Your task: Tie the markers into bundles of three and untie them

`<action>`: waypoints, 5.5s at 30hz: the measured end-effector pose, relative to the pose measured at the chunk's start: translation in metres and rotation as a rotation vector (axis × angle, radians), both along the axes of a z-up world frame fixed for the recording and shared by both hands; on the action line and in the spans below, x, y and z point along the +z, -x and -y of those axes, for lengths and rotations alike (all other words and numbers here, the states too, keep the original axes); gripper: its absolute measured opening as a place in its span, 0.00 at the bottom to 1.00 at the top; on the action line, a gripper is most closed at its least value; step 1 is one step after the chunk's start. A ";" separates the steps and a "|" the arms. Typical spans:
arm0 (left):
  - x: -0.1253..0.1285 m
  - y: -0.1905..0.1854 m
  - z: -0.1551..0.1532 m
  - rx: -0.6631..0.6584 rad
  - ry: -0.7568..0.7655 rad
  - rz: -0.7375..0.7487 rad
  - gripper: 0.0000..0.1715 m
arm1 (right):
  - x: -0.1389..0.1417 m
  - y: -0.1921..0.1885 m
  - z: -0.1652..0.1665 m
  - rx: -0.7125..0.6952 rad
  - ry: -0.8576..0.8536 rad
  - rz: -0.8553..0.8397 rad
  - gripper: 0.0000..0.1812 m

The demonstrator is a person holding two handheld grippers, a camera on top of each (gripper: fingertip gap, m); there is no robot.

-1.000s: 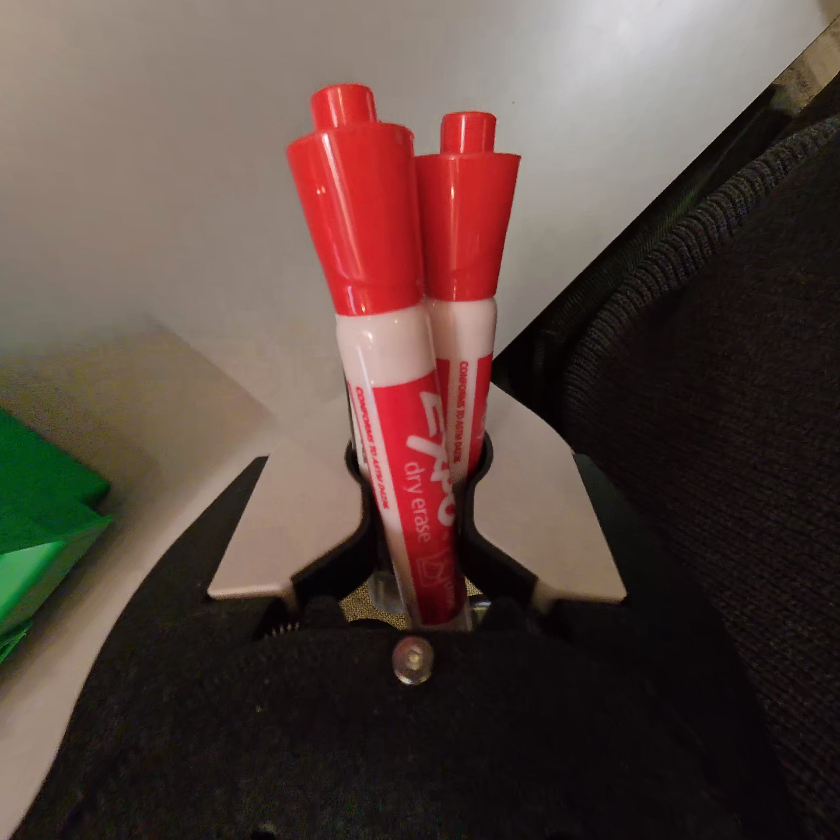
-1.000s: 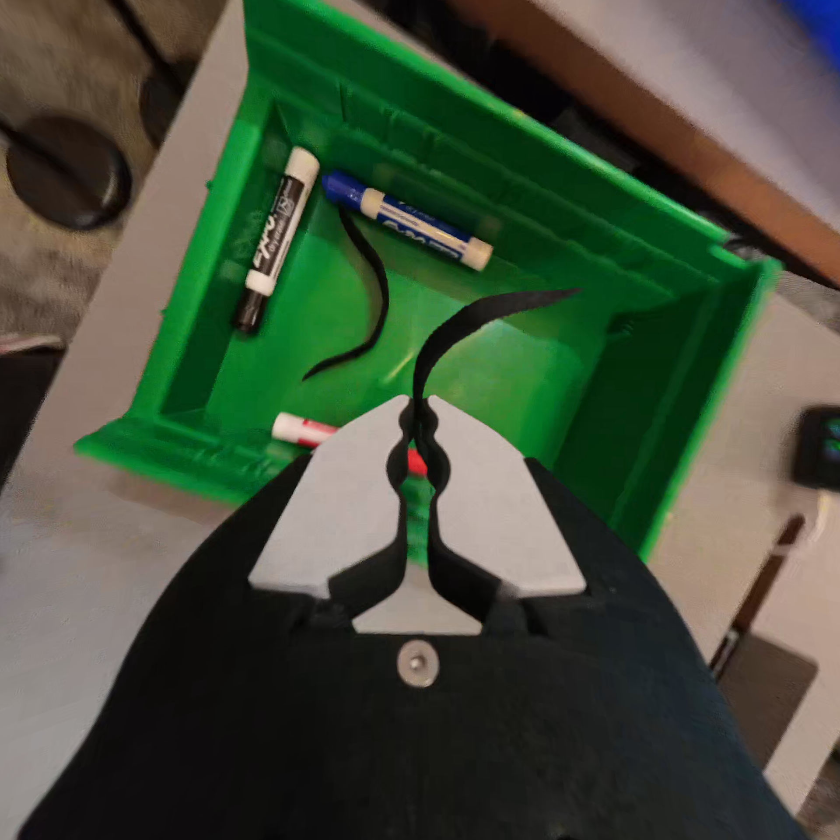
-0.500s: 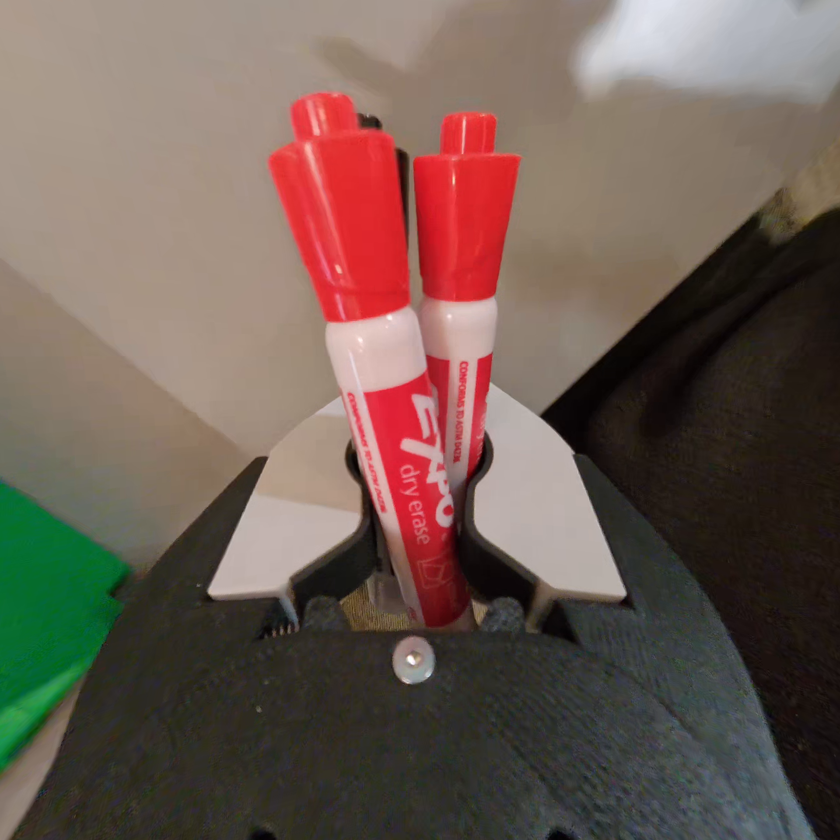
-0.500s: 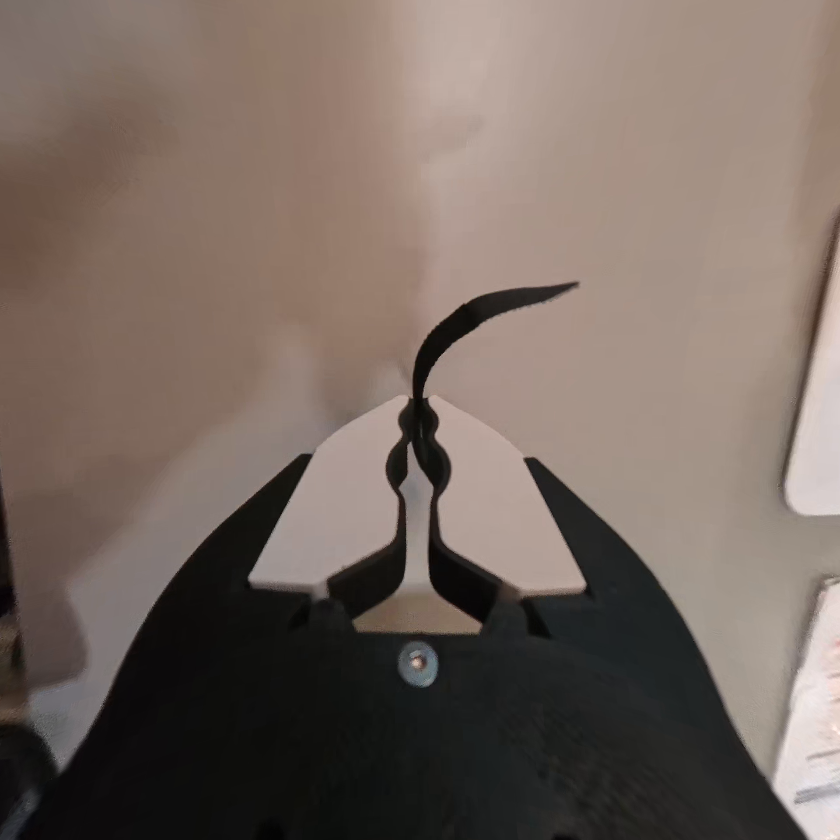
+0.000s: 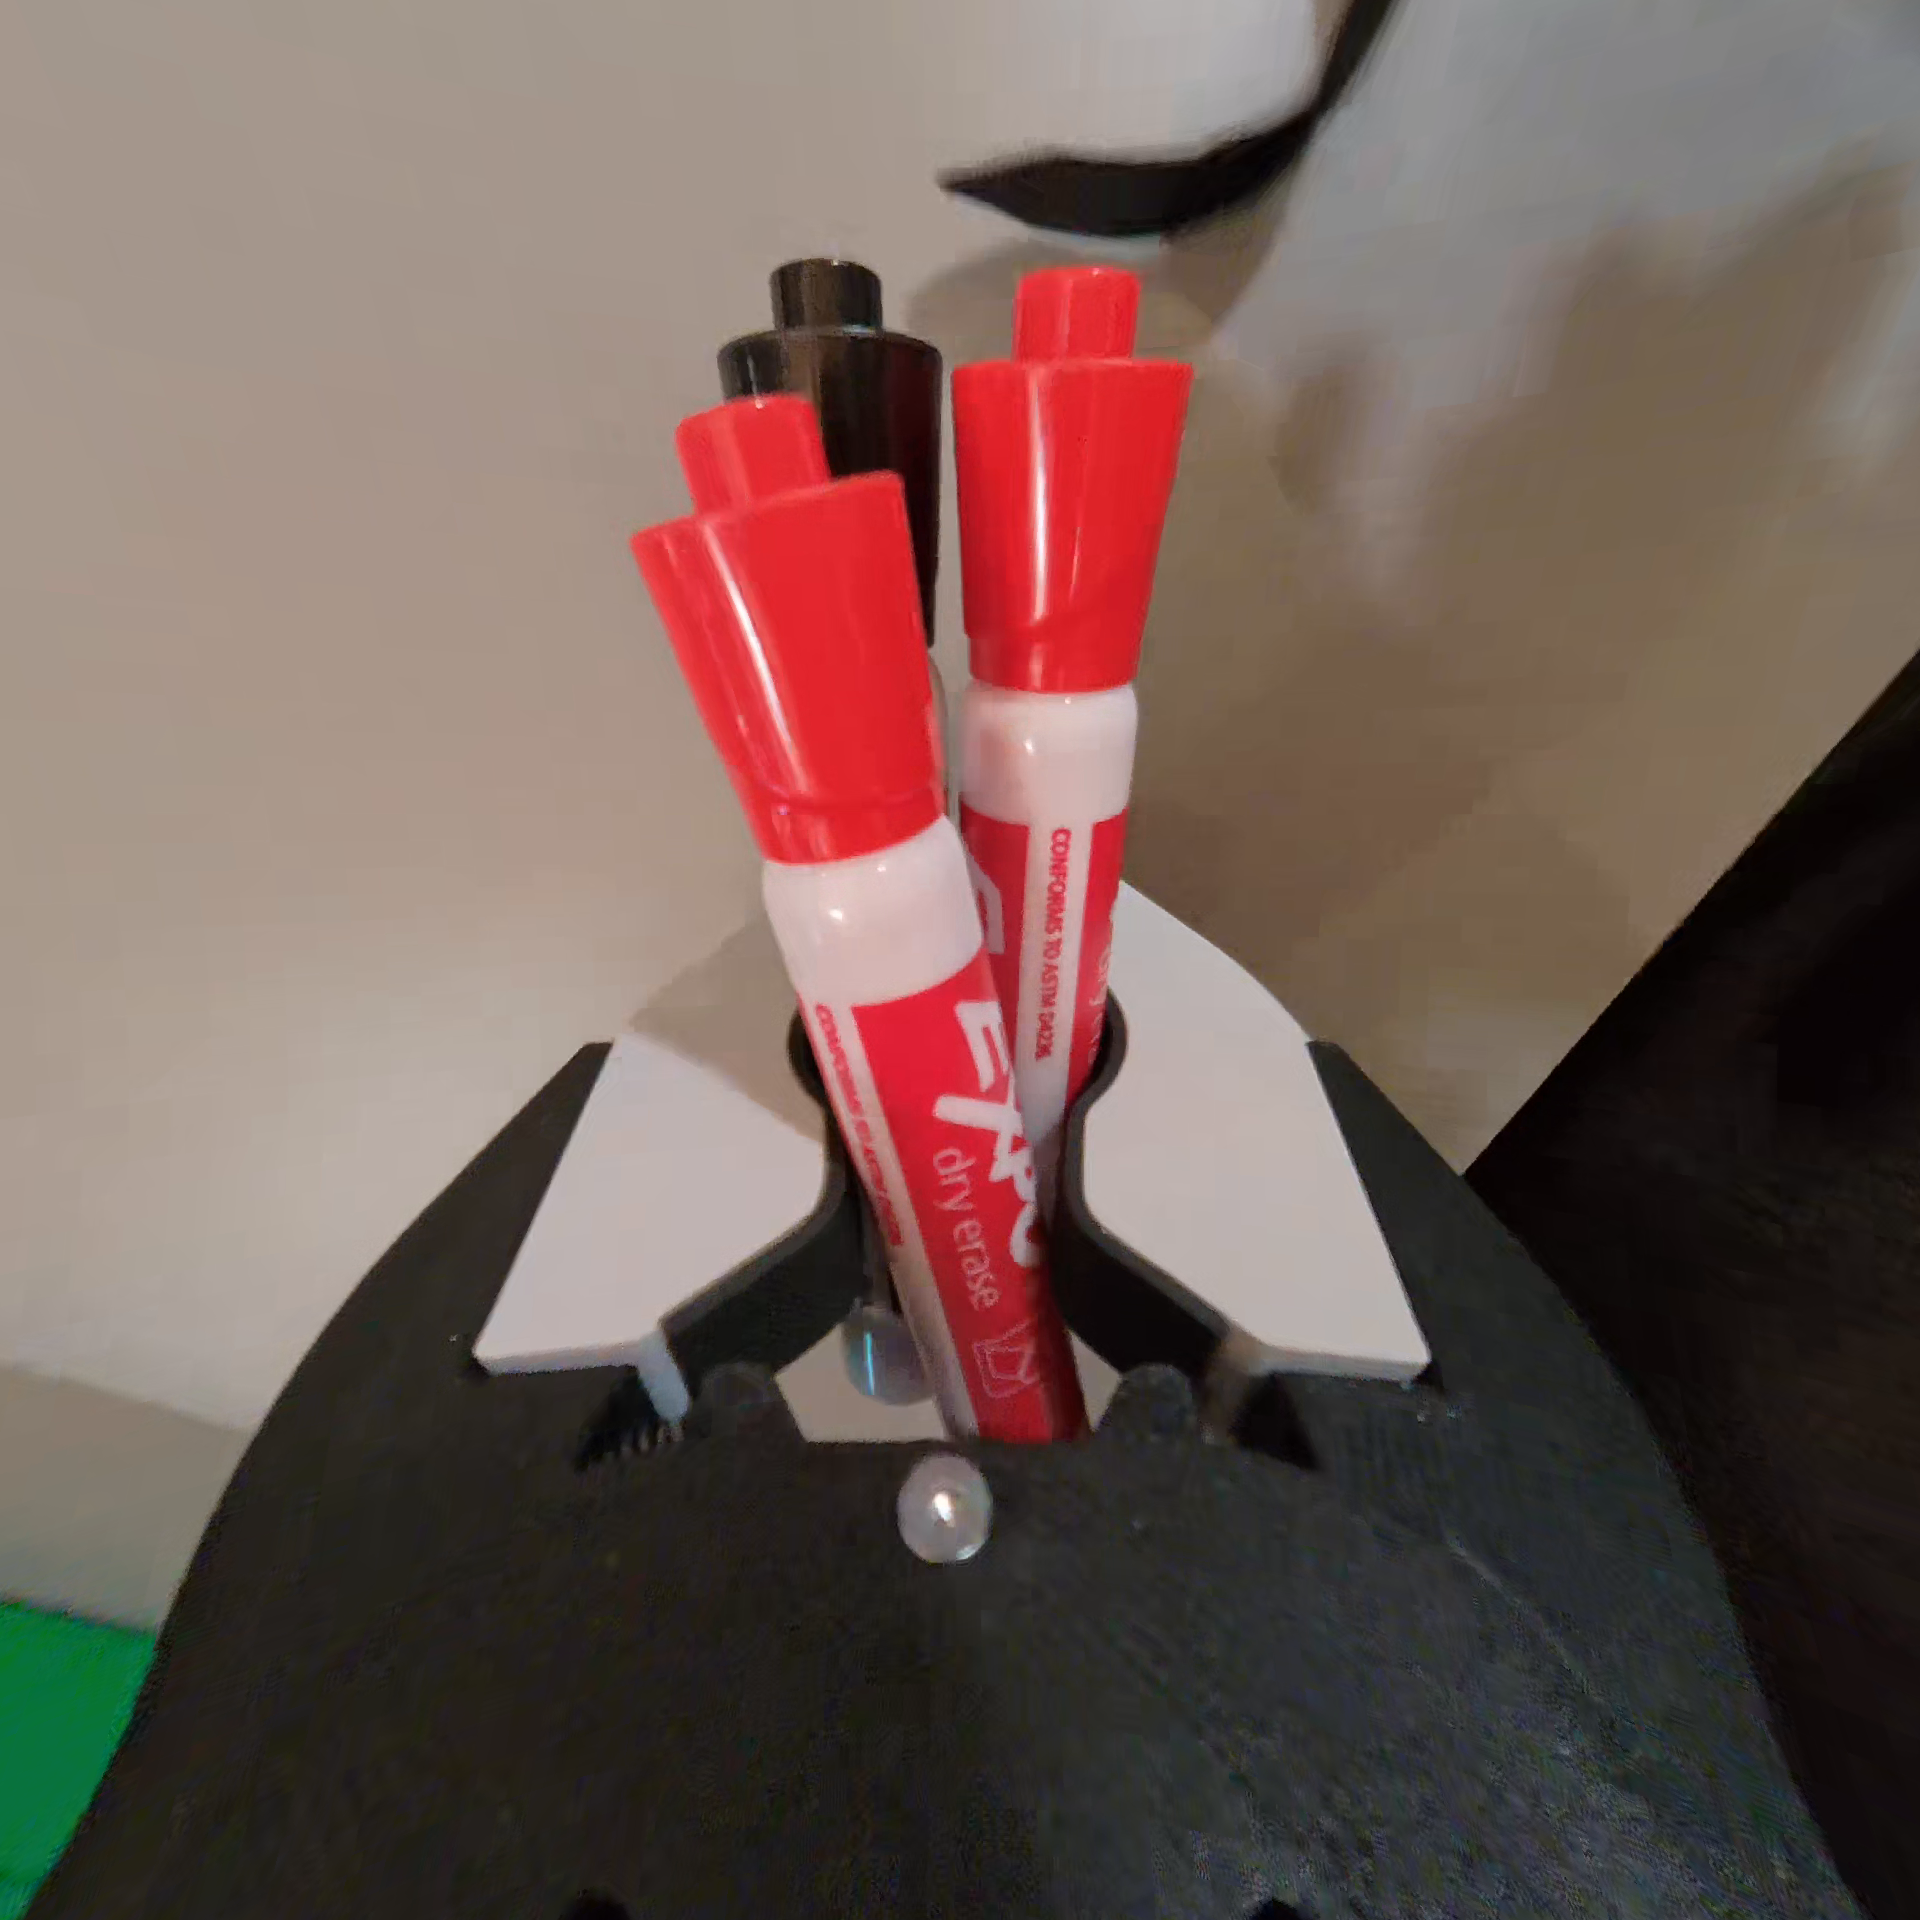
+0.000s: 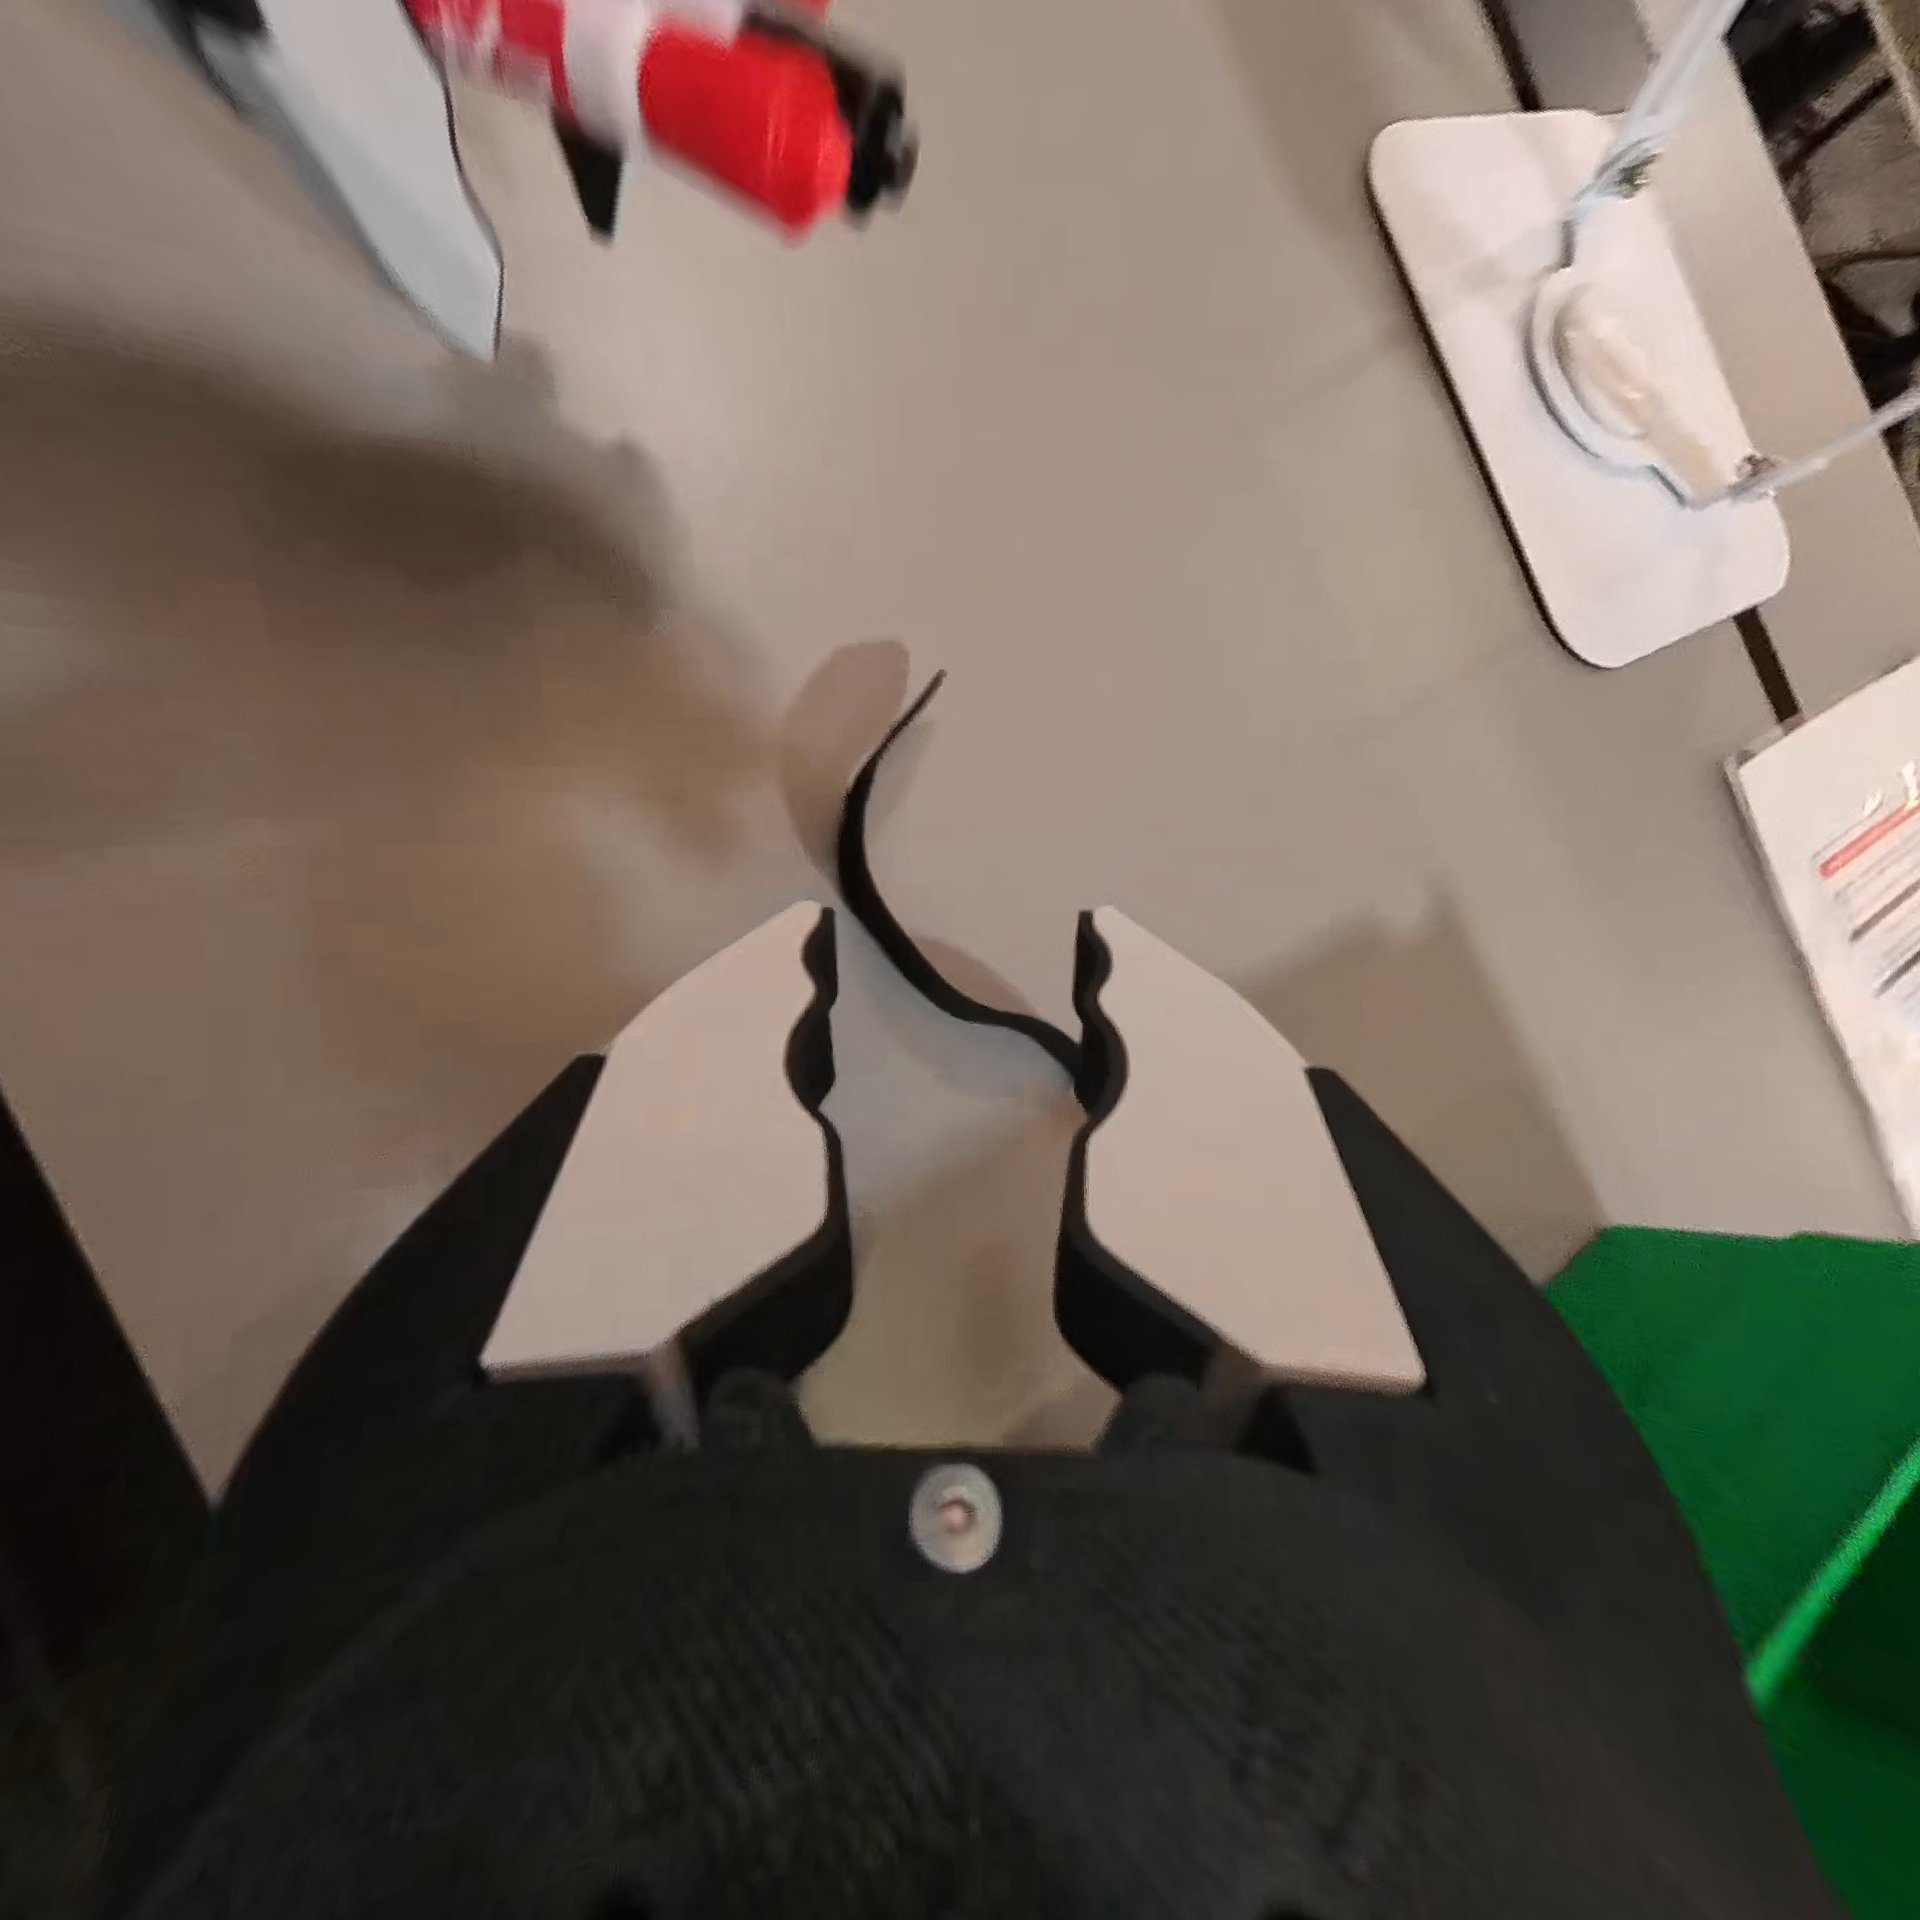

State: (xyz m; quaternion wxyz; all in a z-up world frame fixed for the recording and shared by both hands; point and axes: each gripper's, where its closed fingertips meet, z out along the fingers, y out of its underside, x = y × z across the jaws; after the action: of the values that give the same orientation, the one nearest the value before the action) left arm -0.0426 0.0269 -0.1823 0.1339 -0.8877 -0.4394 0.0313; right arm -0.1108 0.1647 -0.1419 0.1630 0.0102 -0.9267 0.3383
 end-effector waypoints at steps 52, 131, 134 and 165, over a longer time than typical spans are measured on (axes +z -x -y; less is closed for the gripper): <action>-0.013 -0.078 -0.032 -0.449 0.003 0.161 0.25 | 0.026 -0.098 0.055 0.274 0.530 0.431 0.10; 0.000 -0.051 0.003 -0.406 0.107 0.093 0.26 | -0.063 0.021 0.020 -0.537 0.211 0.367 0.46; 0.000 -0.054 0.005 -0.395 0.111 0.096 0.26 | -0.064 0.023 0.035 -0.442 0.178 0.337 0.43; 0.002 -0.071 0.025 -0.304 0.083 0.114 0.26 | -0.063 -0.027 0.059 -0.193 0.032 0.381 0.55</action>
State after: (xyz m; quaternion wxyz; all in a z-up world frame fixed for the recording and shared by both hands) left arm 0.0281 0.0014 -0.1802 0.0754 -0.9490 -0.3053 -0.0215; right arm -0.0837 0.1057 -0.2050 0.0167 -0.1454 -0.9319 0.3318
